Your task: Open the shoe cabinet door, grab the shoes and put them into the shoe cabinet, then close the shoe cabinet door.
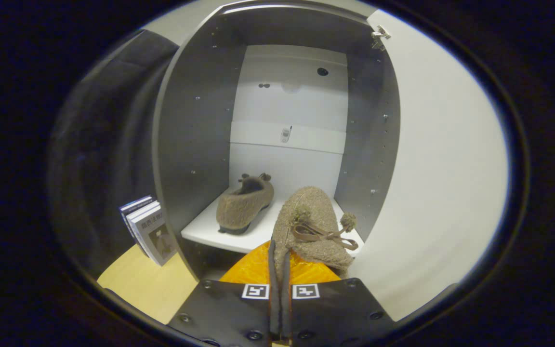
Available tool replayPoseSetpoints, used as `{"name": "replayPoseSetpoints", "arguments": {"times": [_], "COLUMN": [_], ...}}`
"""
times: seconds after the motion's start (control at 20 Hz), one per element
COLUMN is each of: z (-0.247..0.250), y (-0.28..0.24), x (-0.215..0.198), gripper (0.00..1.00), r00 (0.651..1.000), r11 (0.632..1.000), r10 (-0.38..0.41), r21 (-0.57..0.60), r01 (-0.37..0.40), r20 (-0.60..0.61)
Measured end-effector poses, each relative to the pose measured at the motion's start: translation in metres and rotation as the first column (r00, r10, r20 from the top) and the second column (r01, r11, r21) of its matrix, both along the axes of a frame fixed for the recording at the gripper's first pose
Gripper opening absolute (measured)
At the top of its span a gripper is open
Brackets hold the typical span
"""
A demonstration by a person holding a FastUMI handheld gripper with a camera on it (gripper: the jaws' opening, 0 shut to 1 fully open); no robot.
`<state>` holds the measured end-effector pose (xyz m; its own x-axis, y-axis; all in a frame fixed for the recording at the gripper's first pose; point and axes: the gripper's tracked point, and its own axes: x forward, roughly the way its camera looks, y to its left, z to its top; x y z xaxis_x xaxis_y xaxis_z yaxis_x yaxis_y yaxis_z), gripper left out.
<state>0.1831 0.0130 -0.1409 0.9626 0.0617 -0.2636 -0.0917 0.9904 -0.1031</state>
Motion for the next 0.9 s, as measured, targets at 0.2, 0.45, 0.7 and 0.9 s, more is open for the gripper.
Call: {"name": "replayPoseSetpoints", "arguments": {"times": [0.2,0.45,0.7,0.9], "z": [0.006,-0.002,-0.016,-0.026], "y": [-0.004,-0.005,-0.009,-0.017], "x": [0.052,0.113,0.159,0.186], "gripper": [0.03,0.04,0.03,0.03], "r00": [0.999,0.998,0.997,0.994], "r11": [0.999,0.998,0.996,0.995], "r10": [-0.037,-0.059,-0.078,-0.099], "r21": [-0.002,-0.019,-0.037,-0.031], "r01": [0.037,0.059,0.077,0.098], "r20": [0.011,-0.002,-0.018,-0.033]}}
